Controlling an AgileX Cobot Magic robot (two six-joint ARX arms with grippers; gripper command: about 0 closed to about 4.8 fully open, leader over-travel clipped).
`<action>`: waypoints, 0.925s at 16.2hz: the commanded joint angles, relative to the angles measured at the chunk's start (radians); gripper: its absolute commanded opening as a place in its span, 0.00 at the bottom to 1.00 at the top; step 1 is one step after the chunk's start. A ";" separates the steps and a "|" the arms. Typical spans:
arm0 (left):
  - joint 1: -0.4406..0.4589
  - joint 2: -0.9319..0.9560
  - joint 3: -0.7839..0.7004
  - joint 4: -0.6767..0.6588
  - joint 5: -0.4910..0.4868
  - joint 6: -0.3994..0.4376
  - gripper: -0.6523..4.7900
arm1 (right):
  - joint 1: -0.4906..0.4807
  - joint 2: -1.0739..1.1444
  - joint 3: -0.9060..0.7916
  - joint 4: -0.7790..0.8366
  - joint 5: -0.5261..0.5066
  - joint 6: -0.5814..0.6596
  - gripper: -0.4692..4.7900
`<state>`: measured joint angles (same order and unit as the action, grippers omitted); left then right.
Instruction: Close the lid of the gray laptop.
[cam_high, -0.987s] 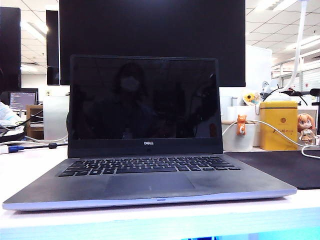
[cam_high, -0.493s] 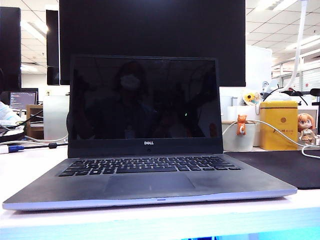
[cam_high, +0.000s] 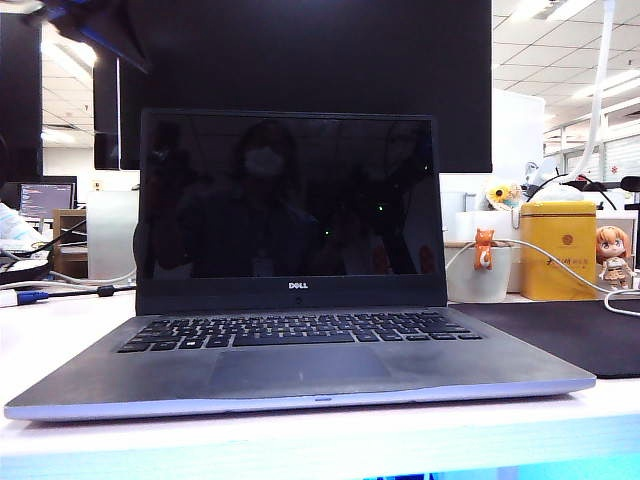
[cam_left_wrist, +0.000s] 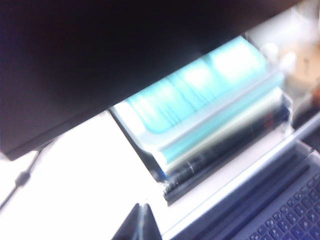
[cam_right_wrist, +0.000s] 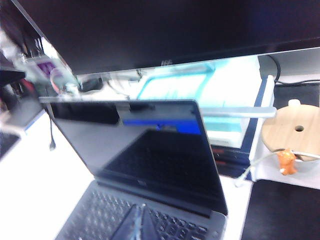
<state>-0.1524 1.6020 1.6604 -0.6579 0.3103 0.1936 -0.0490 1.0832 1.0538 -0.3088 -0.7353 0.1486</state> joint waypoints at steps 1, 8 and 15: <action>-0.051 0.056 0.111 -0.030 -0.036 0.035 0.11 | 0.000 0.072 0.078 -0.086 -0.044 -0.053 0.08; -0.072 0.228 0.288 -0.175 -0.045 0.035 0.11 | 0.000 0.208 0.269 -0.121 -0.215 -0.051 0.08; -0.087 0.268 0.312 -0.299 -0.066 0.042 0.11 | 0.000 0.220 0.296 -0.133 -0.233 -0.048 0.08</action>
<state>-0.2333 1.8709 1.9656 -0.9413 0.2577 0.2321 -0.0483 1.3056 1.3445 -0.4473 -0.9615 0.1001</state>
